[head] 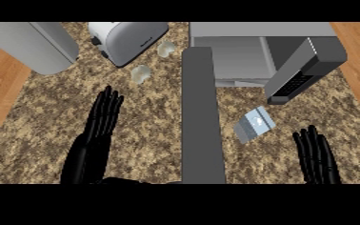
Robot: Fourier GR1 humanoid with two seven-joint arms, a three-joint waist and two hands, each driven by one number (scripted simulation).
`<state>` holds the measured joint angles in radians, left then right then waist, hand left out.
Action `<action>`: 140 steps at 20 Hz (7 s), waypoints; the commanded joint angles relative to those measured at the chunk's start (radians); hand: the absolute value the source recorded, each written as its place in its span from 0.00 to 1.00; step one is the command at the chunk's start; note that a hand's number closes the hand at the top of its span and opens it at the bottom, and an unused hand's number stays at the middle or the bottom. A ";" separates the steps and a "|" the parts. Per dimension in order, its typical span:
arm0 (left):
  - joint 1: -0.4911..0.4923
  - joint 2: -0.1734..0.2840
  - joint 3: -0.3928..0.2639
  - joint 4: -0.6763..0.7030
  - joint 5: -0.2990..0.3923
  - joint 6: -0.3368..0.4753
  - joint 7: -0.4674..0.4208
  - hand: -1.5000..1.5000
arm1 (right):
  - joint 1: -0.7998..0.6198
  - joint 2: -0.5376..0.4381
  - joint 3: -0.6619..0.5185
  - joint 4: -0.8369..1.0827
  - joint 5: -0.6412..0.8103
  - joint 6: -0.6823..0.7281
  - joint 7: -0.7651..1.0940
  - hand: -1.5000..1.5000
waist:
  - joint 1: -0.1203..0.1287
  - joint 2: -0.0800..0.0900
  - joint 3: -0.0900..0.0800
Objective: Pick up the milk, place it into the microwave and close the microwave
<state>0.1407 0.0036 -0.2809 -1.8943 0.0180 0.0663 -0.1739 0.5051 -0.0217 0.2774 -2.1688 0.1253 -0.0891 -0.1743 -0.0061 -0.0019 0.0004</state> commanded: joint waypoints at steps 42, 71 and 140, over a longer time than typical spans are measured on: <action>0.231 0.204 0.065 -0.030 0.219 -0.121 -0.179 0.00 | -0.648 -0.010 -0.439 1.296 -0.109 -0.191 -0.698 1.00 | 0.012 0.002 0.000; 0.270 0.197 0.157 0.019 0.256 -0.229 -0.211 0.00 | -0.872 -0.020 -0.469 1.693 -0.078 -0.056 -0.963 1.00 | 0.010 0.001 0.000; 0.114 0.194 0.221 0.234 0.157 -0.364 -0.264 0.00 | -1.446 -0.170 -0.471 2.027 0.103 -0.563 -0.536 0.00 | 0.097 0.040 0.005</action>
<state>0.2362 0.1929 -0.0634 -1.6736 0.1580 -0.2708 -0.4171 -0.9666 -0.2240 -0.1569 -0.1155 0.2652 -0.6772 -0.6474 0.1013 0.0444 0.0060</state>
